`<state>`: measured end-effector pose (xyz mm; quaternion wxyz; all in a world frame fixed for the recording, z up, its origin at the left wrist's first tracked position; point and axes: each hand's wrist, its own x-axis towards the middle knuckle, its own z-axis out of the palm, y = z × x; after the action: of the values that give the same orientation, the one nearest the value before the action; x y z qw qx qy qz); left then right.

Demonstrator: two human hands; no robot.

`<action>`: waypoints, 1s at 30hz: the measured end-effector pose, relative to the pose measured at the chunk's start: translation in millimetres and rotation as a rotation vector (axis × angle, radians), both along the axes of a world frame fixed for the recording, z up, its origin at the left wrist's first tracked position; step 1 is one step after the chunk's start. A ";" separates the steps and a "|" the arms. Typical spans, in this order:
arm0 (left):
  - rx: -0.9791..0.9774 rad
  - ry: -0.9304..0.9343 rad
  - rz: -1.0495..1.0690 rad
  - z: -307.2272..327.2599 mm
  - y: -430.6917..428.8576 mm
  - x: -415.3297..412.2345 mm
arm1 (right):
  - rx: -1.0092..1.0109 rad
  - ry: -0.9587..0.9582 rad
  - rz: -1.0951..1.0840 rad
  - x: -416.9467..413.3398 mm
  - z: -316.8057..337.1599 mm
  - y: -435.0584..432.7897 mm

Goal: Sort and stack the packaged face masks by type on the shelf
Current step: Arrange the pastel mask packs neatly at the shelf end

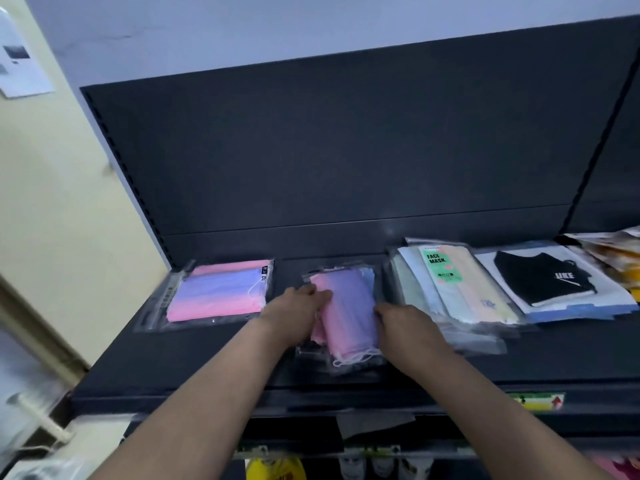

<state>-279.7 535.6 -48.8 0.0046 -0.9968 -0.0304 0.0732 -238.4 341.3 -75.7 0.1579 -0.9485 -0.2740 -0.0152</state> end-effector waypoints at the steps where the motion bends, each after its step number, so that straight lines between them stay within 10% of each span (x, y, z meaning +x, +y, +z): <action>1: -0.026 -0.002 -0.029 -2.5 0.7 -0.9 | -0.014 0.010 -0.001 -2.2 -1.3 -0.2; 14: 0.078 -0.086 -0.318 -3.9 9.2 14.7 | -0.043 0.122 -0.009 -22.4 0.8 0.6; 19: 0.103 -0.562 -0.560 6.5 15.2 18.5 | 0.270 0.193 -0.108 -22.6 9.7 2.8; 30: 0.350 -0.682 0.053 24.2 139.2 -67.8 | 0.241 0.016 0.039 -54.2 14.5 125.4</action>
<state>-347.5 674.7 -24.6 0.1623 -0.9470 -0.0681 -0.2688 -292.6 466.7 -61.2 0.2730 -0.9173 -0.2875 -0.0371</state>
